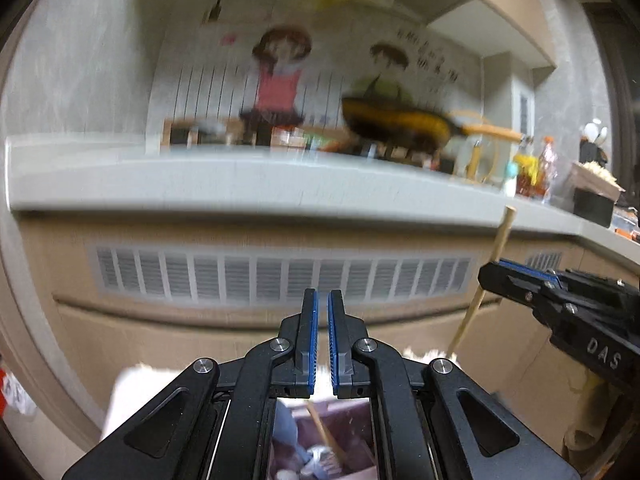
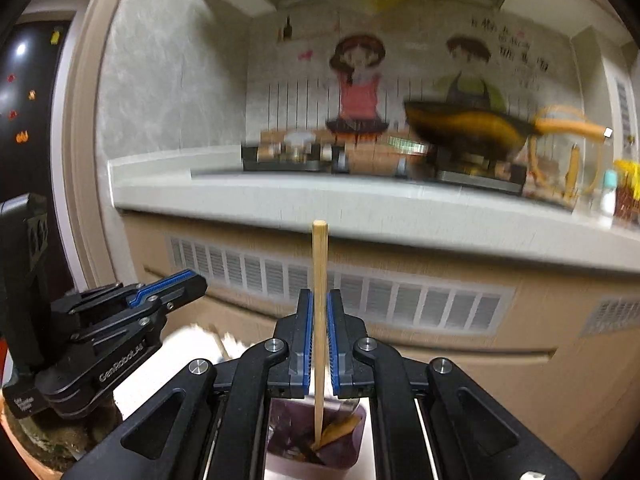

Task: Organize utensils
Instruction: 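Carry both chopsticks over the purple caddy and release them inside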

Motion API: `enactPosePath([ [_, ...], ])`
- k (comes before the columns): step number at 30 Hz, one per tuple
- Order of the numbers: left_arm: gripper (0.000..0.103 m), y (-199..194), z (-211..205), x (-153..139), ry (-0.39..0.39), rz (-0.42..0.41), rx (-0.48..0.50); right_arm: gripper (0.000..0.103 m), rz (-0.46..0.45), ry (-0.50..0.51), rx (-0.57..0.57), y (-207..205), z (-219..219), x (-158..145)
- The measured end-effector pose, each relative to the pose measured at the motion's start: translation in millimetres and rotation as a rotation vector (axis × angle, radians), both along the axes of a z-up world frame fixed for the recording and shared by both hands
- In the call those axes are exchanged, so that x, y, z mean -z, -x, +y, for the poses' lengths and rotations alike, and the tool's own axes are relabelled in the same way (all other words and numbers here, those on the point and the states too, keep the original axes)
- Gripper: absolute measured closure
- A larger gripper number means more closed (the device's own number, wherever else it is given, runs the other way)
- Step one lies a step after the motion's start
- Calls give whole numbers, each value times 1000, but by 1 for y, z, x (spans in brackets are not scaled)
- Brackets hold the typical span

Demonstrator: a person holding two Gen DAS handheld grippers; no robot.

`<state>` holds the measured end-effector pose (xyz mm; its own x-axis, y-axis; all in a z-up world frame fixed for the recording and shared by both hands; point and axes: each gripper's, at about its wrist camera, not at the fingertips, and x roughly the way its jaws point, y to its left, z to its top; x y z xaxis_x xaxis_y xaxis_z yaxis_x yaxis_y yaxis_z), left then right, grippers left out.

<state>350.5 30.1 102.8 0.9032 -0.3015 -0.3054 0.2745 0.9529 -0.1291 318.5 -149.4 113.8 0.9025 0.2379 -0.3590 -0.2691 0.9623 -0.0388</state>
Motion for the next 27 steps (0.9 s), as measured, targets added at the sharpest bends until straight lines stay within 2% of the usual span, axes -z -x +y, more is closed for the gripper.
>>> enactPosePath([
  [3,98,-18,1,33,3,92,9,95,76,9,-3,-15,4,32],
  [7,96,-26,4,61,-1,160,21,95,202,13,-9,-33,5,74],
  [9,96,-23,10,71,4,184,32,95,259,23,-17,-38,5,92],
  [13,95,-5,21,86,-54,203,22,94,317,31,-30,-37,0,112],
  [17,90,3,47,101,-51,261,-15,79,297,38,-18,-23,-5,112],
  [21,87,10,64,116,-39,318,-25,72,298,40,-10,-11,-8,111],
  [22,86,11,64,119,-49,329,-17,66,302,44,-9,-8,-10,111],
  [25,81,17,62,135,-100,380,46,39,307,70,23,9,-16,117],
  [27,75,21,60,148,-149,426,87,31,317,84,35,20,-23,124],
])
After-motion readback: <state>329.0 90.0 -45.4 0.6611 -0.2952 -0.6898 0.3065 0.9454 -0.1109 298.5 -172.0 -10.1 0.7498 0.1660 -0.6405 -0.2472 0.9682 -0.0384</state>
